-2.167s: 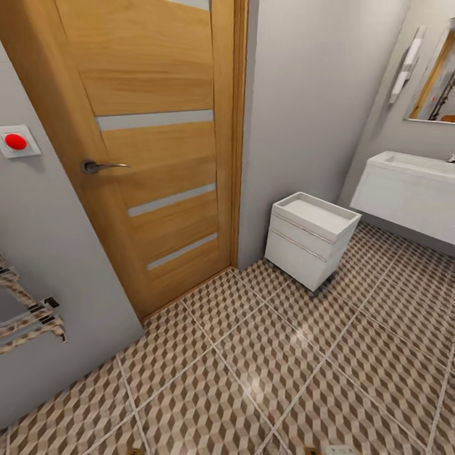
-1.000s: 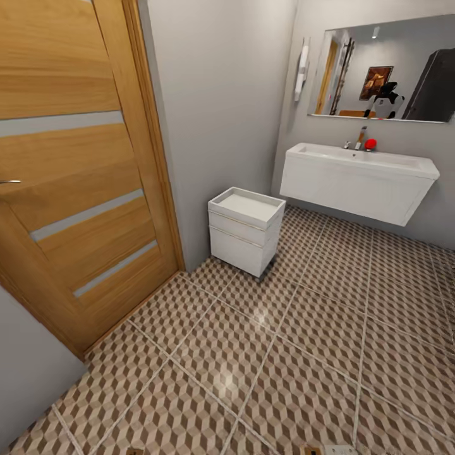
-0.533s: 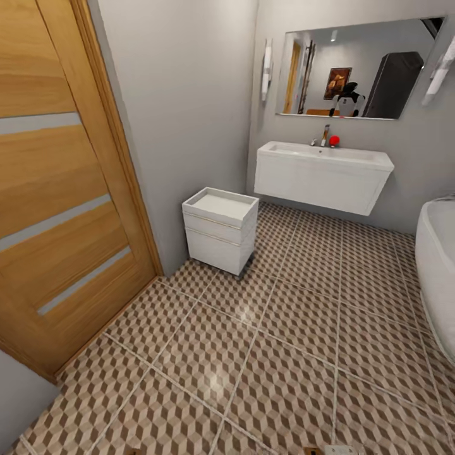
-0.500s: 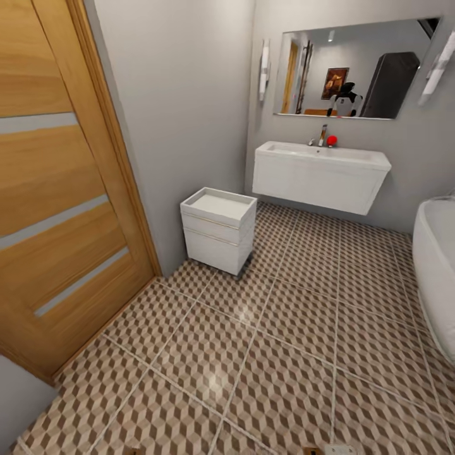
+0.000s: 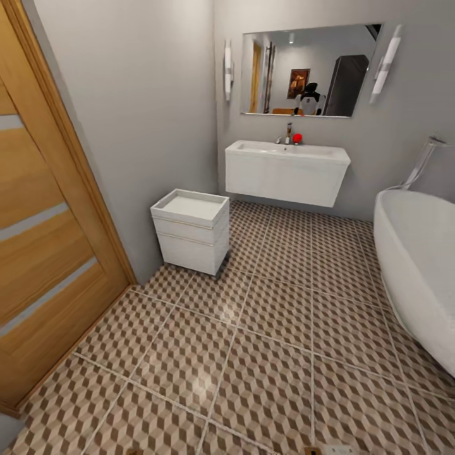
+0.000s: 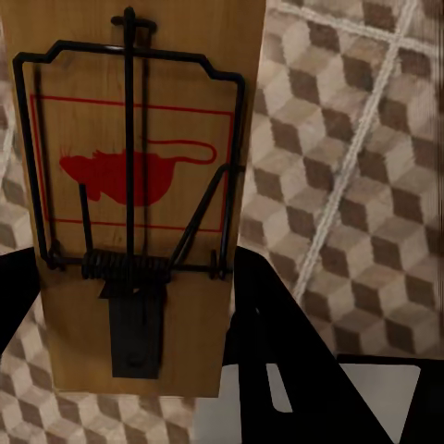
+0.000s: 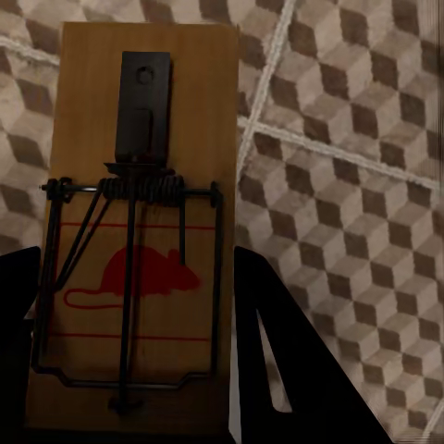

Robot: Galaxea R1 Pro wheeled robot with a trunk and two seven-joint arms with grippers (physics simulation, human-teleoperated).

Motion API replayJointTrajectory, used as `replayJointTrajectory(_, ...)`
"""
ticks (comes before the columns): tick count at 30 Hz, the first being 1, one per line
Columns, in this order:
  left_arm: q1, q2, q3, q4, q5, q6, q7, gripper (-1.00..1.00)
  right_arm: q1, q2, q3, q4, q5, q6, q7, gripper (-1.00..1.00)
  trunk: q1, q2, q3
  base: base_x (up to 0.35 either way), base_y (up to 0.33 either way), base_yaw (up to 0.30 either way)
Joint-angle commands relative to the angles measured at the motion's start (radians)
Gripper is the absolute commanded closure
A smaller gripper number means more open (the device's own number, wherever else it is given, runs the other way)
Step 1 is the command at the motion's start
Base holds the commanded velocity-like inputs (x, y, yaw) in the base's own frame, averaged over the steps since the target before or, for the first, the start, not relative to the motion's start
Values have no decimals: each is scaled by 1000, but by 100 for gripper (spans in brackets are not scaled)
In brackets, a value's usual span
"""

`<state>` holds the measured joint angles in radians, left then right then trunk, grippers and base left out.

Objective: Take the four mousetraps from the cabinet in the bathroom and place them on the bathroom floor. Make sure all four end up on the same floor surface, and ensure that at least two of them are either under or directly next to the same bathroom sink.

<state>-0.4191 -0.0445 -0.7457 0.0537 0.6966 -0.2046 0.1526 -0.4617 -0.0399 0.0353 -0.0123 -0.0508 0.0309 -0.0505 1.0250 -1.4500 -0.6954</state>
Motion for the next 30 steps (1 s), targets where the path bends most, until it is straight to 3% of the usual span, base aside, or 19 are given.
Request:
replayJointTrajectory(1, 0, 0, 0, 0, -3, 1, 1, 100, 0, 0, 0, 0, -3, 0, 1, 100, 0, 0, 0, 0, 0, -280)
replayJointTrajectory(19, 0, 0, -1, 0, -3, 1, 1, 100, 0, -3, 0, 0, -1, 0, 3, 100, 0, 0, -11, 0, 0, -240)
replayJointTrajectory(30, 0, -3, -1, 0, -3, 3, 1, 100, 0, -2, 3, 0, 12, 0, 3, 100, 0, 0, -17, 1, 0, -28)
